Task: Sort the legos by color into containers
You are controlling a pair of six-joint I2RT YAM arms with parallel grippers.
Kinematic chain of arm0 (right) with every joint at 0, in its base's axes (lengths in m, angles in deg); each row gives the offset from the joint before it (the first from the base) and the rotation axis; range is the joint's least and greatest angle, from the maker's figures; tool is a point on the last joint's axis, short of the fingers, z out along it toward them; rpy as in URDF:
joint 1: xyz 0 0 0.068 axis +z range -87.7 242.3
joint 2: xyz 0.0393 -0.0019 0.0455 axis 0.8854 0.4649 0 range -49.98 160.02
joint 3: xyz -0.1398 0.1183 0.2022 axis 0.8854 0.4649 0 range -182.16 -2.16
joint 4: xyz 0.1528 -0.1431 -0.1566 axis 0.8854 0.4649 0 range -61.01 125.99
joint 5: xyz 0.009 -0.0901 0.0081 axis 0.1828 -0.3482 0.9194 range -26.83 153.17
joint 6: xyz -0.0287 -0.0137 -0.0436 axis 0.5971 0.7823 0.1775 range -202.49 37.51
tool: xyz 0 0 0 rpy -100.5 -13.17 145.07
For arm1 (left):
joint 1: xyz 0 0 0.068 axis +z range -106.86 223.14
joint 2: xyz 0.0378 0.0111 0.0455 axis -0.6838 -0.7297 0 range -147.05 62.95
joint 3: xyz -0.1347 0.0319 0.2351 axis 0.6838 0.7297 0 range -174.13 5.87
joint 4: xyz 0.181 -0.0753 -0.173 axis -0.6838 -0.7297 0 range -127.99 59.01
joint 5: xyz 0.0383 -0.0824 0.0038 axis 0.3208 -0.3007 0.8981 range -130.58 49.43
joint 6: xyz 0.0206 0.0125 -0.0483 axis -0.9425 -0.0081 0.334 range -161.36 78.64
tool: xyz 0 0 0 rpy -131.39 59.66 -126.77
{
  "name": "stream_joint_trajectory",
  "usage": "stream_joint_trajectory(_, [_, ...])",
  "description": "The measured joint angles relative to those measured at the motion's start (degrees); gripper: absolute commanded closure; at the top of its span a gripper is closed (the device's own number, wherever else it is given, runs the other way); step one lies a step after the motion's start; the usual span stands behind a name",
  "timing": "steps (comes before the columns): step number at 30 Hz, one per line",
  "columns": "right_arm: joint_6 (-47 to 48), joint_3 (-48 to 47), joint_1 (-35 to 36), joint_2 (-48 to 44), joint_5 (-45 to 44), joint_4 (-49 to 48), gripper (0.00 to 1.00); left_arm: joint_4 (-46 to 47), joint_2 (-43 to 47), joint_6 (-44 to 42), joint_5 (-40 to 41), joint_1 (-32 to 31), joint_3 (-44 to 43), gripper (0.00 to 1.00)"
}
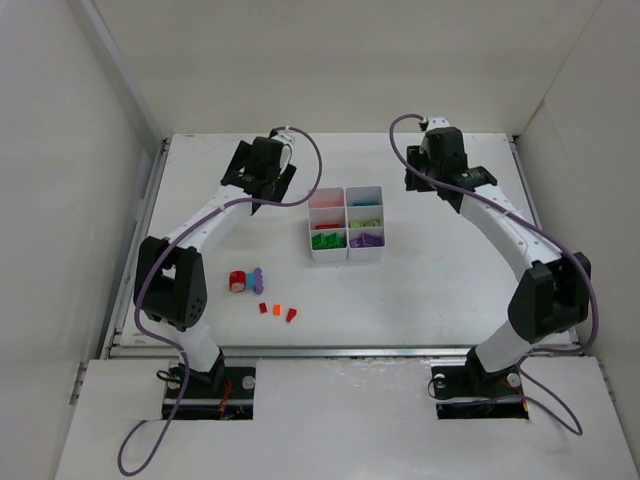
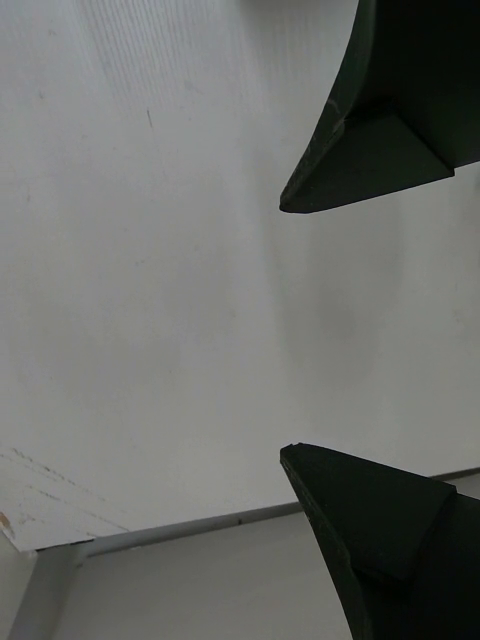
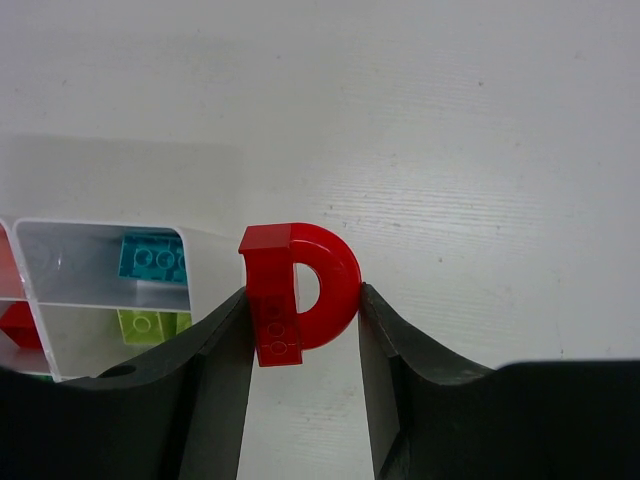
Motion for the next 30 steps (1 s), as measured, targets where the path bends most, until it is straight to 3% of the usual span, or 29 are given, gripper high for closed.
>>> stream_joint_trajectory(9, [-0.24, 0.52, 0.87, -2.05, -0.09, 0.02, 1.0, -0.48, 3.41, 4.83, -2.29, -0.85, 2.14, 0.0])
stream_joint_trajectory(19, [-0.94, 0.5, 17.07, 0.63, -0.98, 0.28, 1.0, -0.52, 7.65, 6.56, -2.56, -0.81, 8.98, 0.0])
stream_joint_trajectory(30, [-1.86, -4.7, 21.55, 9.68, -1.05, 1.6, 1.0, 0.68, 11.34, 7.69, -2.99, -0.55, 17.16, 0.0])
